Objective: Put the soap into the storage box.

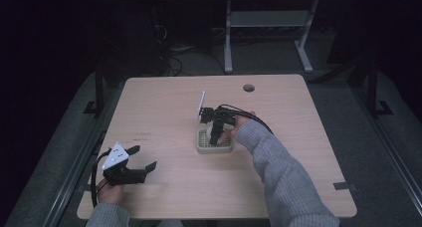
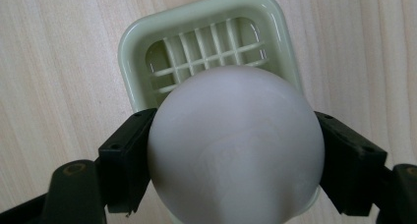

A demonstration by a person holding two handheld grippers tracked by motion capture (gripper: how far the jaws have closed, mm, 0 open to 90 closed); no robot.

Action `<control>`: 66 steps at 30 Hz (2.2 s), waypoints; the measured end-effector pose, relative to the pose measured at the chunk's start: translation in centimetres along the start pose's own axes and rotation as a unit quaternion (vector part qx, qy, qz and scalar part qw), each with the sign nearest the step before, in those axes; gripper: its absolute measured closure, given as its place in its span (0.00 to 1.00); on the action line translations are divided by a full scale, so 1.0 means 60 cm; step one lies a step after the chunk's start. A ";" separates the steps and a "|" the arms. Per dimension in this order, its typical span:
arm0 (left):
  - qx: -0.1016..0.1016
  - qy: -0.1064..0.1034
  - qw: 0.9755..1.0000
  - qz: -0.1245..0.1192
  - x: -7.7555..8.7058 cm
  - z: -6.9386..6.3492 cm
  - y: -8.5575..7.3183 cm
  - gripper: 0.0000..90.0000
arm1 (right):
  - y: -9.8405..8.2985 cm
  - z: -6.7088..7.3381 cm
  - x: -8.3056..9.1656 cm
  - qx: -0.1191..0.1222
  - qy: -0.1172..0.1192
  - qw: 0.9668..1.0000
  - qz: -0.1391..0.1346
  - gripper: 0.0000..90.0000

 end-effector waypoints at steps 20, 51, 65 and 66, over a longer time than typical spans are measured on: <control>0.001 0.000 1.000 -0.002 0.002 0.000 0.001 0.14 | 0.004 0.002 -0.014 0.009 -0.003 1.000 0.008 0.26; 0.004 0.003 1.000 -0.006 0.004 0.002 0.003 0.14 | 0.005 0.001 -0.015 0.009 -0.004 1.000 0.006 0.25; 0.003 0.002 1.000 -0.006 0.005 0.002 0.003 0.14 | 0.005 0.002 -0.015 0.004 -0.002 1.000 0.008 0.24; 0.003 0.002 1.000 -0.006 0.004 0.002 0.003 0.14 | 0.006 0.004 -0.014 0.002 0.001 1.000 0.007 0.23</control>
Point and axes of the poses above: each handheld gripper's, and its own axes: x roughly backward along the jaws, y roughly out of its top, z roughly to its left, the point moved 10 cm from there along -x, roughly forward along the jaws, and after that the axes turned 2 degrees about x, right-handed, at the moved point
